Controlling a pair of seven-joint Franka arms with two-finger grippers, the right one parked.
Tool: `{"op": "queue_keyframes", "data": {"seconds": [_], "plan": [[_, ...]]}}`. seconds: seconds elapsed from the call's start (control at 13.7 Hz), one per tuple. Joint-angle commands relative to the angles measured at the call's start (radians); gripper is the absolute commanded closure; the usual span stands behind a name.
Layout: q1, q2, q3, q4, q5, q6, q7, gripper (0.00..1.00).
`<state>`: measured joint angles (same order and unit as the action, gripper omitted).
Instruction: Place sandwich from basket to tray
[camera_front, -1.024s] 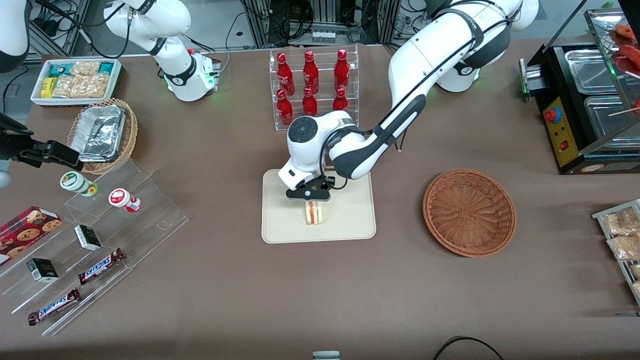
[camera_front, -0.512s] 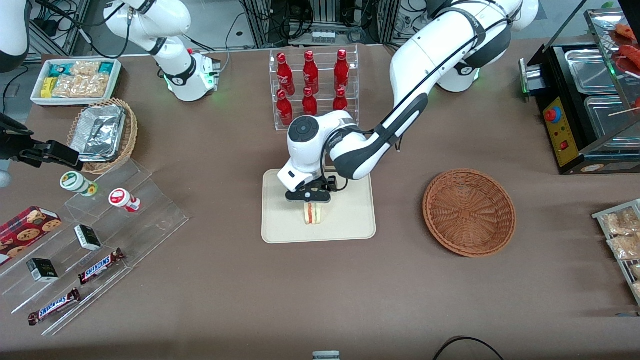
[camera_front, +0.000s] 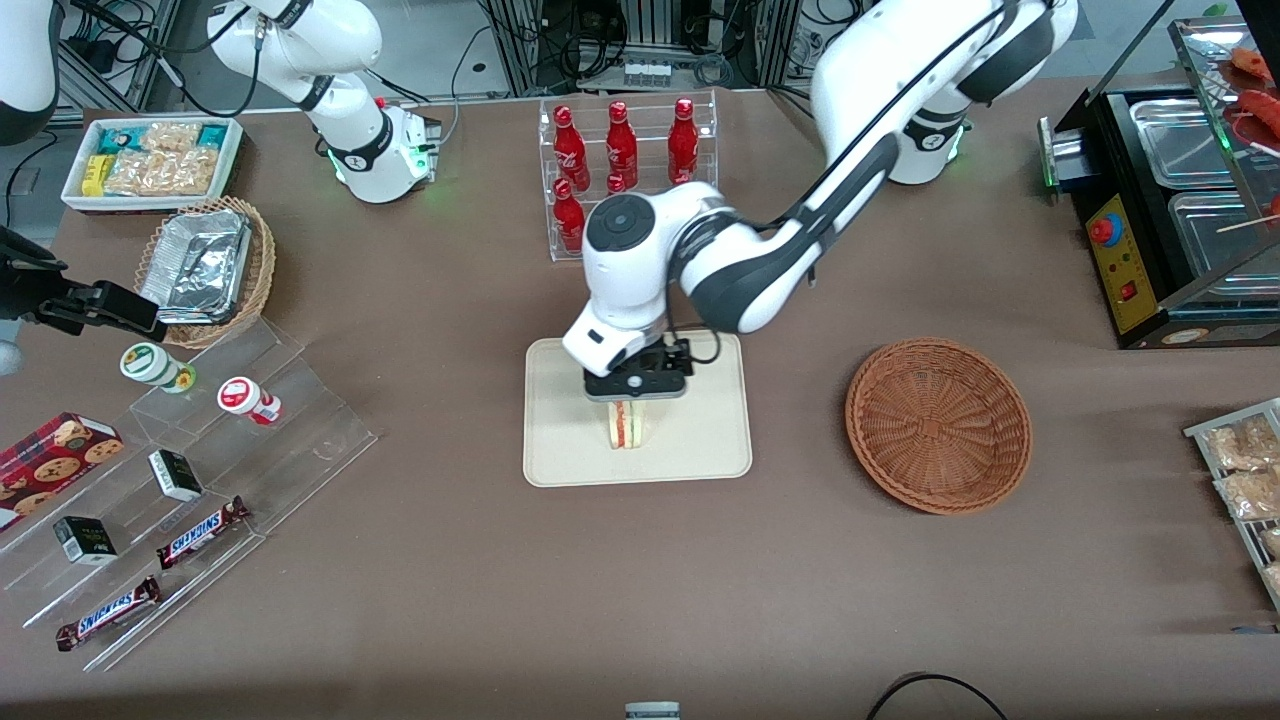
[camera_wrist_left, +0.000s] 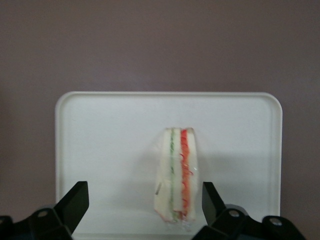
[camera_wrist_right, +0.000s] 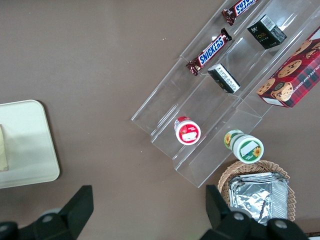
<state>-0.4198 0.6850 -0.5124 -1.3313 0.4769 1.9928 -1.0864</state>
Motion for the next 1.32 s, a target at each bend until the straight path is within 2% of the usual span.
{"op": "queue_keyframes", "data": {"seconds": [0.0, 0.29, 0.73, 1.02, 1.24], "plan": [[0.061, -0.119, 0.005, -0.034, -0.078, -0.089, -0.012, 0.00], [0.191, -0.234, -0.001, -0.066, -0.089, -0.198, 0.026, 0.00], [0.372, -0.350, -0.003, -0.074, -0.247, -0.282, 0.272, 0.00], [0.421, -0.403, 0.000, -0.080, -0.259, -0.347, 0.348, 0.00], [0.470, -0.444, 0.015, -0.083, -0.306, -0.400, 0.478, 0.00]]}}
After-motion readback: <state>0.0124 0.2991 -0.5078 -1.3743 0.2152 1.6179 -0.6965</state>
